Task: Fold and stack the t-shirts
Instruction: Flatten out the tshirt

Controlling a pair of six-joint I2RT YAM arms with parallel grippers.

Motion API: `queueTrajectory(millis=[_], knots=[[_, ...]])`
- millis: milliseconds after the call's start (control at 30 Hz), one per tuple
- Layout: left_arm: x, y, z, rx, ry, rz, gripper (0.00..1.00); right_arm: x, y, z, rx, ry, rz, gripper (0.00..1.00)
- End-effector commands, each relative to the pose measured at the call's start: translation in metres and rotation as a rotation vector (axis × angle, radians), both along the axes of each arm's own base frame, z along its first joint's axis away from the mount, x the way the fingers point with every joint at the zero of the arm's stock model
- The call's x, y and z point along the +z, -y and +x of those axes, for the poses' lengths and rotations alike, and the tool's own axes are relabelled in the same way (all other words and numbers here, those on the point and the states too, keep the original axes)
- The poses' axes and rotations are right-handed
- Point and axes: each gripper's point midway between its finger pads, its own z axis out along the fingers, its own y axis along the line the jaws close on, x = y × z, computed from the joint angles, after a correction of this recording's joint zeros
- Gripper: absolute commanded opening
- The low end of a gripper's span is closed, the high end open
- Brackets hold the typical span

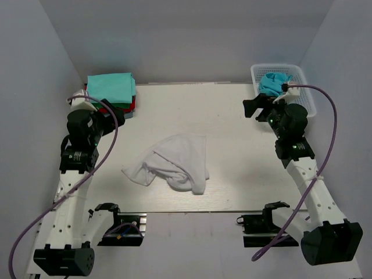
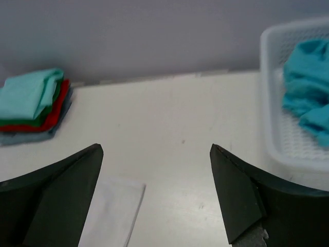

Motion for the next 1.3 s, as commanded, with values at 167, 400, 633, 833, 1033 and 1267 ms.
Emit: queueTrajectory(millis=[167,400,633,833,1033,1267], knots=[[-0.056,-0.004,-0.04,0.096,-0.231,-0.109,1.0,-0.057,-0.066,-0.011,0.397,-0.254,0.015,0.9],[-0.169,0.007,-0.063,0.186,-0.613,-0.255,1.0,-0.127,-0.105,0.026,0.538,-0.559,-0.116,0.9],[-0.237,0.007,-0.082,0.282,-0.8,-0.301,1.0,-0.193,-0.147,0.031,0.538,-0.751,-0.181,0.9],[-0.268,0.007,-0.087,0.335,-0.822,-0.344,1.0,-0.23,-0.18,0.031,0.507,-0.854,-0.186,0.9],[-0.299,0.001,-0.098,0.435,-0.917,-0.351,0.99,-0.262,-0.176,0.039,0.361,-0.918,-0.29,0.89],[-0.32,-0.005,-0.097,0.483,-0.977,-0.317,0.82,-0.293,-0.17,0.044,0.242,-0.939,-0.364,0.88]])
